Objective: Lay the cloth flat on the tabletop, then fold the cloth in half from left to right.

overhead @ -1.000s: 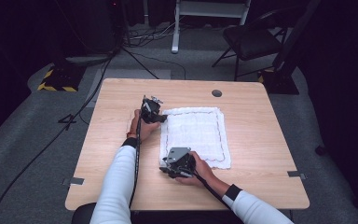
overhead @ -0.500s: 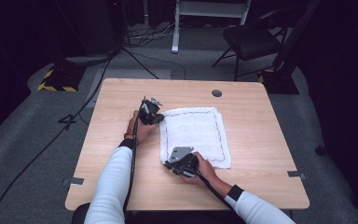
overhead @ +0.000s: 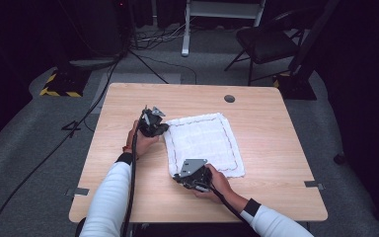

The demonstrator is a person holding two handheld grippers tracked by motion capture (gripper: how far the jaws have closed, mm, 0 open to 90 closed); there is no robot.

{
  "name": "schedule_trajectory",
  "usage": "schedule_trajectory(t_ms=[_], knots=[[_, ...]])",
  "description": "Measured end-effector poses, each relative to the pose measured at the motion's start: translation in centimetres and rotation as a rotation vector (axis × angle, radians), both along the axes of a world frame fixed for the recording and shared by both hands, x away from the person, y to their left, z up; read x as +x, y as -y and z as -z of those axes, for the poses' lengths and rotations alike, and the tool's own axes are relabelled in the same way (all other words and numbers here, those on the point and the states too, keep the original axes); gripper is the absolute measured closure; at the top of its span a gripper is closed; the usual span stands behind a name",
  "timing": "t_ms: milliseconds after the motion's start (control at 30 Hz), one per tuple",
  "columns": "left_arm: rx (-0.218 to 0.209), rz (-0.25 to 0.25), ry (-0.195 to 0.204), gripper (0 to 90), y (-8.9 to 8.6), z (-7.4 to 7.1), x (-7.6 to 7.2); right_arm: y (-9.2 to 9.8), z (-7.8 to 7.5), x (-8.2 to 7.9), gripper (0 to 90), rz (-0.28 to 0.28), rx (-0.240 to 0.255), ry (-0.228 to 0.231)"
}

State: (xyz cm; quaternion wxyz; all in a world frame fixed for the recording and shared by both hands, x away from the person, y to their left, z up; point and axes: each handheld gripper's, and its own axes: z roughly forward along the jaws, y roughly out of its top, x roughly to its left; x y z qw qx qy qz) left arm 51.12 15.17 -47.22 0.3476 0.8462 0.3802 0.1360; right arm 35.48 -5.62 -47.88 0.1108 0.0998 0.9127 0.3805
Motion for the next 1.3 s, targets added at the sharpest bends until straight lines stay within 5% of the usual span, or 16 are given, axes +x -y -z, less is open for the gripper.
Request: schedule_trajectory(t_ms=[200, 967, 1300], knots=[[-0.031, -0.006, 0.029, 86.6, -0.3, -0.9, -0.5, 0.0, -0.4, -0.3, 86.6, -0.01, 0.013, 0.015], [-0.039, -0.014, 0.066, 86.7, -1.1, -1.1, -0.7, -0.4, -1.0, 0.0, 86.7, -0.014, 0.037, 0.032], [-0.042, -0.034, 0.131, 86.6, -1.0, -3.4, -1.5, 0.4, -2.7, -0.4, 86.6, -0.002, 0.074, 0.075]])
